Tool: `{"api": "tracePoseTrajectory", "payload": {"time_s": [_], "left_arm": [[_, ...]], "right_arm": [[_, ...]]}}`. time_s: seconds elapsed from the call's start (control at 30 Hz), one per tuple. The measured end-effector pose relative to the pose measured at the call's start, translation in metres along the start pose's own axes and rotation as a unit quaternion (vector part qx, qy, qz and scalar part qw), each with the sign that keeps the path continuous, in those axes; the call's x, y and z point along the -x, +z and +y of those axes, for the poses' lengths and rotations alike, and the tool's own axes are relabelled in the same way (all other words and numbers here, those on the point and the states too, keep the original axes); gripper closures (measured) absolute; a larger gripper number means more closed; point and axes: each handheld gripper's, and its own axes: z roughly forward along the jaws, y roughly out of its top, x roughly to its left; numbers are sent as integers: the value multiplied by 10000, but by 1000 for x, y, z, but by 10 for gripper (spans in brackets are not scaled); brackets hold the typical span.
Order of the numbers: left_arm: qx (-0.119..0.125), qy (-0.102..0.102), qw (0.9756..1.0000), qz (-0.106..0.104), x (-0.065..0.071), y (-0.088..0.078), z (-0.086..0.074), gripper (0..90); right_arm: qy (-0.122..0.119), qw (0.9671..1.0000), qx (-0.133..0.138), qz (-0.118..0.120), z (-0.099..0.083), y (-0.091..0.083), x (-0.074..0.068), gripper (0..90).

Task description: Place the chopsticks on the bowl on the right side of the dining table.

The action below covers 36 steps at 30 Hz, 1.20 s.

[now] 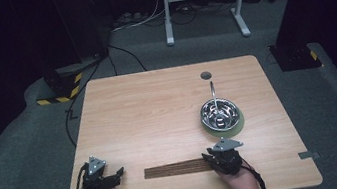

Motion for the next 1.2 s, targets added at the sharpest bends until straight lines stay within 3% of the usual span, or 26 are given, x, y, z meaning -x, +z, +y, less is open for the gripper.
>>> {"api": "tracePoseTrajectory", "payload": {"time_s": [0.63,1.2], "left_arm": [[0,0,10000,-4,0,0,0,208],[2,5,10000,-2,0,0,0,209]], "right_arm": [[41,10000,-43,34,-1,1,1,702],[152,9998,8,-105,-2,1,7,700]]}}
